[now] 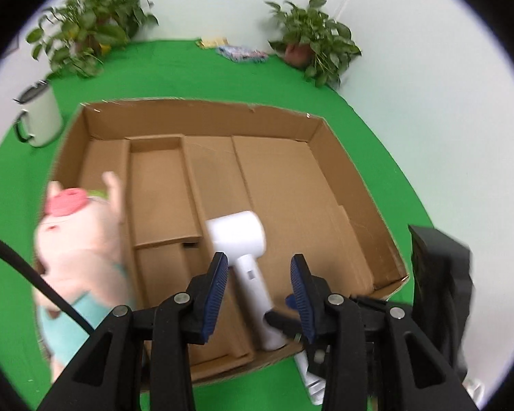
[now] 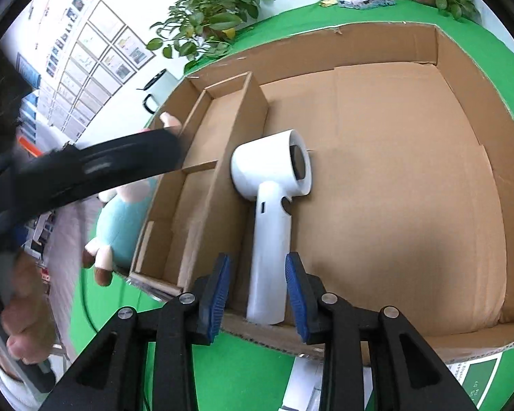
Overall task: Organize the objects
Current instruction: 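Lift the hair dryer with the right gripper and carry it over the box, then lower the hair dryer upright into the box and open the right gripper, then reach the right gripper to the white phone stand and grasp it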
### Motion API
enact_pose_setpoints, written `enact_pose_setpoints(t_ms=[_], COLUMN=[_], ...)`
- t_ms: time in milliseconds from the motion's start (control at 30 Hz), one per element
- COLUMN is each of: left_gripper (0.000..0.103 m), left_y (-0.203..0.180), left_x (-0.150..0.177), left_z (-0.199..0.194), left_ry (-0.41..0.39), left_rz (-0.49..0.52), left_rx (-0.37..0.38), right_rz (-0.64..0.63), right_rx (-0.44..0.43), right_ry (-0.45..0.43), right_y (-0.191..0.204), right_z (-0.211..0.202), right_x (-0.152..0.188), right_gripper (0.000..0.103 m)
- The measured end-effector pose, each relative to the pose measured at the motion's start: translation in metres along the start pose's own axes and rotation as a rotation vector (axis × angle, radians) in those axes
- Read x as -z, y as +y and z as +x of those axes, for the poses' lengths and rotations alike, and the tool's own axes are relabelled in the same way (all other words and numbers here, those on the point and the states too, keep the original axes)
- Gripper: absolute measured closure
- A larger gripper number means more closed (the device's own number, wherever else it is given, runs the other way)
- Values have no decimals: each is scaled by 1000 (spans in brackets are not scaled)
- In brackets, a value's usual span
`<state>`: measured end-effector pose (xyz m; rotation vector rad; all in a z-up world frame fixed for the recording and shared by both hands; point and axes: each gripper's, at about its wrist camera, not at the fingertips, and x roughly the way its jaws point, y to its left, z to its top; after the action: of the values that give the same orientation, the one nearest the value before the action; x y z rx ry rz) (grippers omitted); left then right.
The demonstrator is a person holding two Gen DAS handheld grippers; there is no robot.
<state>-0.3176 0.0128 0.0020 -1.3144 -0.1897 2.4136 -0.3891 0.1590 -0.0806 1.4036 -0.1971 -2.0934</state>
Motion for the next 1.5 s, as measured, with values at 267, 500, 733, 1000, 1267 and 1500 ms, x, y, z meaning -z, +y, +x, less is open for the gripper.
enact_pose_setpoints(t_ms=[267,500,733,1000,1267,1500], left_gripper=[66,66,70,72,44,24], left_y=[14,21,24,25,-25,-77], left_x=[30,45,59,65,96,156], left_z=[14,27,34,19,-71,-143], left_ry=[50,81,121,83,-237,-479], left_rz=[45,56,83,55,102,118], left_rx=[-65,-83,-121,-149,-187,-210], right_rz=[-23,-9,-69,-140,-209,-173], right_rx=[72,90,161,232,390,408], right_ry=[29,45,32,-101,-337,-453], right_y=[13,16,28,40,68,80], right_z=[30,32,29,-28,-114,-171], right_x=[-2,1,8,30,94,163], right_gripper=[85,87,86,20,2,2])
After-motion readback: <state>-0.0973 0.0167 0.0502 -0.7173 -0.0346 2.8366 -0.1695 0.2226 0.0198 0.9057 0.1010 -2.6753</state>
